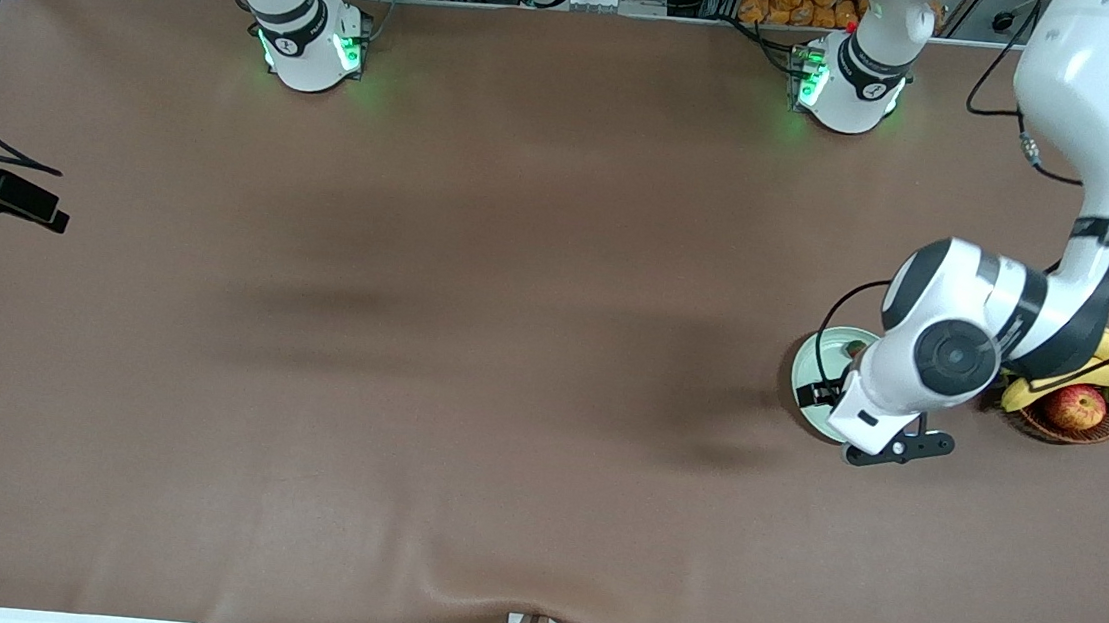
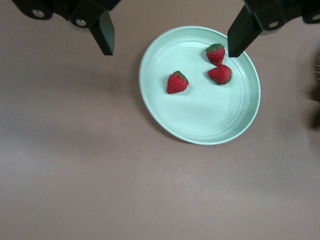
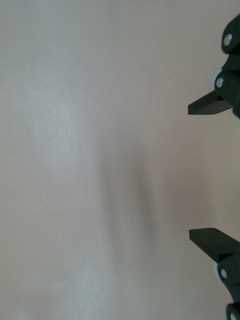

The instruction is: Collect all strawberries into plate

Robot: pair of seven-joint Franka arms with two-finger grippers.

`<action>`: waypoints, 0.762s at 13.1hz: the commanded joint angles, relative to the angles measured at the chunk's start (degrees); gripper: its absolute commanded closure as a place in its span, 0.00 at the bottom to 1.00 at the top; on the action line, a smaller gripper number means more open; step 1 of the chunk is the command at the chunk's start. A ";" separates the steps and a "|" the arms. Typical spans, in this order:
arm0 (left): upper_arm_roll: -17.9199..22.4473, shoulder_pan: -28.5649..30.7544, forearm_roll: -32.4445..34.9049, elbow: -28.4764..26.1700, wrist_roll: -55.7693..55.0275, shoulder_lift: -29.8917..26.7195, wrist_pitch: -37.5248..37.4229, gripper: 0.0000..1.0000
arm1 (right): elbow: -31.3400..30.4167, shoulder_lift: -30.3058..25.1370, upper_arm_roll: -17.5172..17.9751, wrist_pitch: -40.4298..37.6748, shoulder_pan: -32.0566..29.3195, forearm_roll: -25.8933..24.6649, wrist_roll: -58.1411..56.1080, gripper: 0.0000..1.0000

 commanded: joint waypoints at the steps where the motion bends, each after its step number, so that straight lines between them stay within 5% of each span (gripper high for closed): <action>1: -0.62 0.36 -4.65 1.57 4.01 -5.12 -2.86 0.00 | -1.44 -1.27 -2.50 0.14 2.39 -0.93 -0.43 0.00; 5: -0.62 1.67 -9.33 6.84 6.13 -11.80 -12.26 0.00 | -1.44 -1.18 -2.50 0.06 2.39 -0.93 0.01 0.00; 10: -0.53 7.28 -15.20 7.03 15.94 -20.94 -19.13 0.00 | -0.73 -1.62 -2.76 -0.90 2.39 -0.14 -0.26 0.00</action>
